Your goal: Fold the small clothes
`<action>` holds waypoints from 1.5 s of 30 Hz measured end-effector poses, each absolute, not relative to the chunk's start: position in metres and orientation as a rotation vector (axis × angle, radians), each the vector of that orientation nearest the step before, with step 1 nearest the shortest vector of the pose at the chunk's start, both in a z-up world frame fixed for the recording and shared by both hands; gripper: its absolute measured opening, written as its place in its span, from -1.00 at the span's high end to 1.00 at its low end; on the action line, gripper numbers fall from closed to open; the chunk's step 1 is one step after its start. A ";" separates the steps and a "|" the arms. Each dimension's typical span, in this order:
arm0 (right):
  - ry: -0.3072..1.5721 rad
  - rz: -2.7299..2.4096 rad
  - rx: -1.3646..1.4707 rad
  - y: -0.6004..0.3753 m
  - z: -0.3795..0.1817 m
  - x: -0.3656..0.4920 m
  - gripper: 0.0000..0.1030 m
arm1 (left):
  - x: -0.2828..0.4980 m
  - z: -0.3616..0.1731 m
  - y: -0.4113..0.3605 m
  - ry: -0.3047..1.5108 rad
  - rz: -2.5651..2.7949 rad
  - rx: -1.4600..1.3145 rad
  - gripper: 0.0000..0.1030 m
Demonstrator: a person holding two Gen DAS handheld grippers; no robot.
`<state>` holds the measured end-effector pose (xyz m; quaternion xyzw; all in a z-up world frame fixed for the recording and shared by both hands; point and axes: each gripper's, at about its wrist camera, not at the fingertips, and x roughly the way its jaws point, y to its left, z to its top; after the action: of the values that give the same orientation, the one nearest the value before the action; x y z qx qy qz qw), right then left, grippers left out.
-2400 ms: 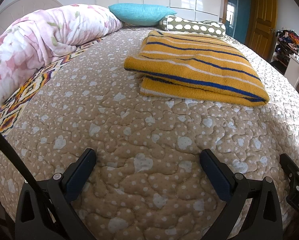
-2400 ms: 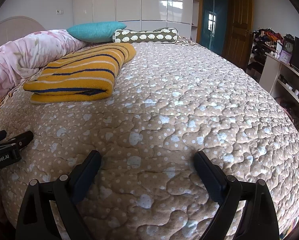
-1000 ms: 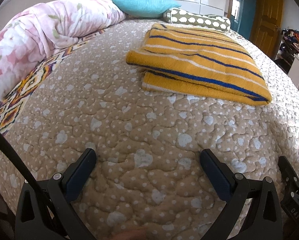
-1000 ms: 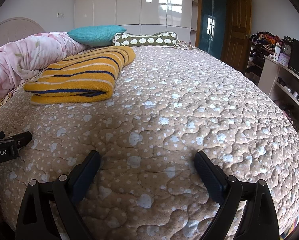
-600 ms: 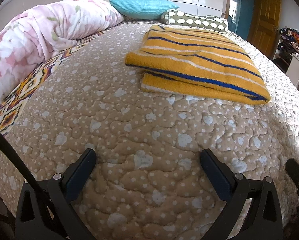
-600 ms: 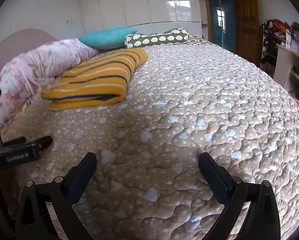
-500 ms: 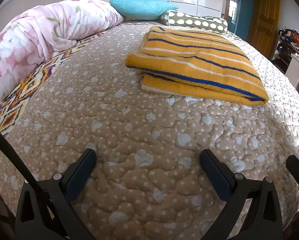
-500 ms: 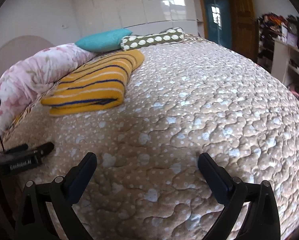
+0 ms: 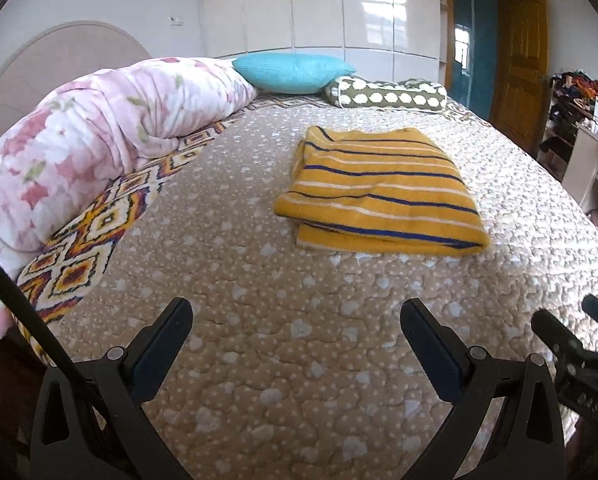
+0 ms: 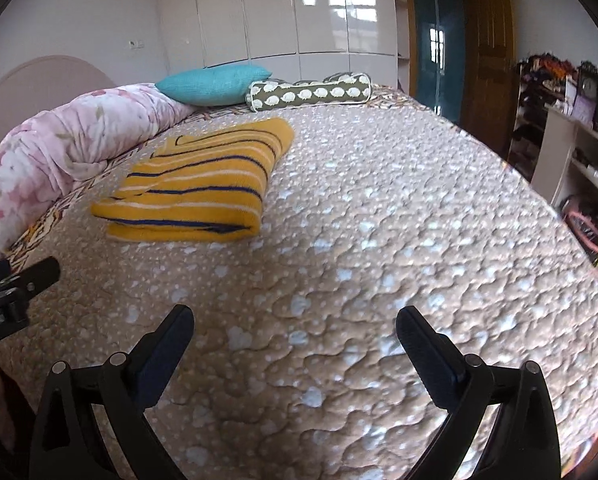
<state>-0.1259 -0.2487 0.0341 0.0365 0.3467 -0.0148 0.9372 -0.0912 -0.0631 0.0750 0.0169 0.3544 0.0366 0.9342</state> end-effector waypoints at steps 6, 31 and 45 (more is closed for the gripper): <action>0.724 -0.042 0.084 -0.251 0.033 -0.123 -0.99 | -0.091 0.068 -0.063 0.759 0.083 0.041 -1.00; 0.738 -0.025 0.068 -0.255 0.024 -0.121 -0.99 | -0.084 0.045 -0.064 0.855 0.058 0.026 -1.00; 0.745 -0.017 0.065 -0.256 0.020 -0.119 -0.99 | -0.084 0.038 -0.069 0.877 0.032 0.040 -1.00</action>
<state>-0.1190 -0.2559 0.0200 0.0320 0.3637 -0.0081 0.9309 -0.0837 -0.0685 0.0379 0.0195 0.4246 0.0156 0.9050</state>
